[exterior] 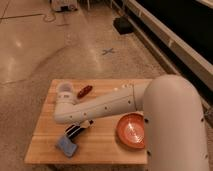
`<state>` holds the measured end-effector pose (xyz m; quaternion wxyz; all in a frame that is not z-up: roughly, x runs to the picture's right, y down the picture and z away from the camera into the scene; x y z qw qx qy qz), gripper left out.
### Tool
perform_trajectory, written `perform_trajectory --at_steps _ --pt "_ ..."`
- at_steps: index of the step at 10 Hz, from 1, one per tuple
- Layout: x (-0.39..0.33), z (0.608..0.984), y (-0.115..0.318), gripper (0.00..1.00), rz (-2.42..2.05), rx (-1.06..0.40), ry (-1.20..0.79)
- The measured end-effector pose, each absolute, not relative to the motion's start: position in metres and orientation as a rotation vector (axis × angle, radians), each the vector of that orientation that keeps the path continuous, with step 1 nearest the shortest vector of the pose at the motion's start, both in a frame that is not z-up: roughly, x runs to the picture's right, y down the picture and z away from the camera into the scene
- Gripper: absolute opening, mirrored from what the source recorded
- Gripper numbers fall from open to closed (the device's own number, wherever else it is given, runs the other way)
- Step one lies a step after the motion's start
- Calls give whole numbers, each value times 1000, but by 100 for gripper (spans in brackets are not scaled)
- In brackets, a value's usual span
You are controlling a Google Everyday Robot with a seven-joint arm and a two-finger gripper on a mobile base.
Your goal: Place the eraser on the white sponge
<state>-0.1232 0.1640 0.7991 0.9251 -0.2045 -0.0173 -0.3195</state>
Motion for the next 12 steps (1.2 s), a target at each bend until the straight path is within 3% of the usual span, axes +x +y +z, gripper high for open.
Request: perform_trajectory --at_steps 2,3,7,9,12 --pt "-116 795 149 2 -622 -395 -69" --pt "-115 786 138 0 -609 -383 -87" --pt "-114 734 104 0 -592 -360 -180" --pt "-131 714 119 0 -625 -372 -240" --pt "-149 721 137 0 -644 -352 -245"
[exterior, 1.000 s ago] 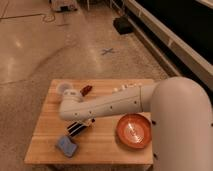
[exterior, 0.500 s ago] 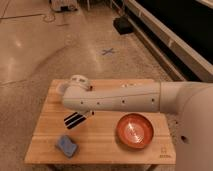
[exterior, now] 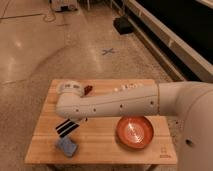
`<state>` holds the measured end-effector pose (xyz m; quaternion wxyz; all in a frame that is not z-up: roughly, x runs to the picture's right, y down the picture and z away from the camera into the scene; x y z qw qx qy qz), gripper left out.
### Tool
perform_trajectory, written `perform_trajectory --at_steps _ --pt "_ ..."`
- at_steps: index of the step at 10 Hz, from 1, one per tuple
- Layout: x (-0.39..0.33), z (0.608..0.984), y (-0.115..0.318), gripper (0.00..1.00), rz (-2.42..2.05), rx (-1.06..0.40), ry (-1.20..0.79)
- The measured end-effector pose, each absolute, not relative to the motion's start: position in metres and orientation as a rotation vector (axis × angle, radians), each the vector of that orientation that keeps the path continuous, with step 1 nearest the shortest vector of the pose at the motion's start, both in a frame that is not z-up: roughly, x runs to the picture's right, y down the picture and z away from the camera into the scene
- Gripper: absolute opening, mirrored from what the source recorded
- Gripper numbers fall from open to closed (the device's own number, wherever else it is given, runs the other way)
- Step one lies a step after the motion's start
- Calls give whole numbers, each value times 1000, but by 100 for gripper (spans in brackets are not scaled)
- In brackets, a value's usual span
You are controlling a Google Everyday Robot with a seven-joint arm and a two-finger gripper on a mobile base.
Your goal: Place the eraser on the white sponge
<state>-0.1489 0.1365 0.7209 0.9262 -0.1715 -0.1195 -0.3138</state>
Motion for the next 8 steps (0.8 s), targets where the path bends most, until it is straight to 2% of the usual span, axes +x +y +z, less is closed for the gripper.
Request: perform_trajectory --at_steps 1,4,7,8 --pt "-149 727 137 1 -651 -353 -257" --pt "-141 717 157 21 -653 -350 -271" --pt "-137 716 171 22 -673 -341 -300" --pt "-138 718 171 26 -684 -339 -302"
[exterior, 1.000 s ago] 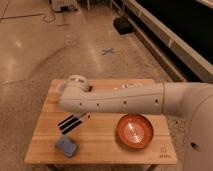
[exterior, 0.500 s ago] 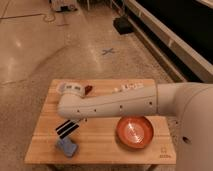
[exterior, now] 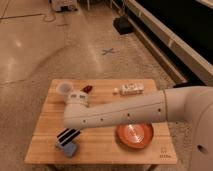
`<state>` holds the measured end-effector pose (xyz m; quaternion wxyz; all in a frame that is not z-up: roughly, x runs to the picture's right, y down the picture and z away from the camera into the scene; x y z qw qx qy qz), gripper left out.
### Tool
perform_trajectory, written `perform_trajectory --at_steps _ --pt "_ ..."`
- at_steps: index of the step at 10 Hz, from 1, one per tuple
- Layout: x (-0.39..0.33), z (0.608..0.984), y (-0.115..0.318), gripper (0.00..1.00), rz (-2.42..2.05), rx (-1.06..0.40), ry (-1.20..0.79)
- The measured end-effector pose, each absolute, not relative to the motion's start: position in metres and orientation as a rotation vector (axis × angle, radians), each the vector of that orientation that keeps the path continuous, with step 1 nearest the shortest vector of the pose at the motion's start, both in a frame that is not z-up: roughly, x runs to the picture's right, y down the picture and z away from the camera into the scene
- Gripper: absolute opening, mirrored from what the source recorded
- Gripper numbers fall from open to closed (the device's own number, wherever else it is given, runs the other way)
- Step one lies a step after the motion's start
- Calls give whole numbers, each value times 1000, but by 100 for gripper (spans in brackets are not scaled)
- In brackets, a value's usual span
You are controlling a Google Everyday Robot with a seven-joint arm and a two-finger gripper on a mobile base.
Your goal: Place the eraser on the white sponge
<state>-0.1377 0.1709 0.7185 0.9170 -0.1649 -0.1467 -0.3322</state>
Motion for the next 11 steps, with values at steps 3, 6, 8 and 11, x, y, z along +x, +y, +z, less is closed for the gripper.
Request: perform_trajectory --at_steps 3,6,8,11 --pt "-160 736 166 57 -739 -338 -311" --pt "-175 742 174 62 -799 -328 -318" --pt "-175 746 171 62 -808 -325 -314" --pt "-163 757 169 62 -843 -315 -312"
